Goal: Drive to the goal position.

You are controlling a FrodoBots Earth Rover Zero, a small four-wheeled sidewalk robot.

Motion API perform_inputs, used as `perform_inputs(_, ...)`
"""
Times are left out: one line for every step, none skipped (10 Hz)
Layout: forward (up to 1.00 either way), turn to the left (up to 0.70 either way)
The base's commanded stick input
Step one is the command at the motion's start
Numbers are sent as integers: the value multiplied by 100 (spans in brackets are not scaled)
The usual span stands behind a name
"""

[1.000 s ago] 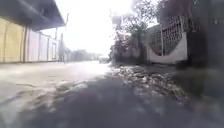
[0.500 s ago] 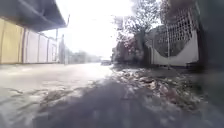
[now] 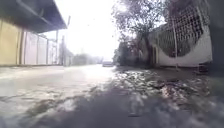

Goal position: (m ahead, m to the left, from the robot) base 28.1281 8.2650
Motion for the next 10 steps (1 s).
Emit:
perform_inputs(100,-2)
perform_inputs(100,-2)
perform_inputs(100,-2)
perform_inputs(100,-2)
perform_inputs(100,-2)
perform_inputs(100,-2)
perform_inputs(100,-2)
perform_inputs(100,-2)
perform_inputs(100,-2)
perform_inputs(100,-2)
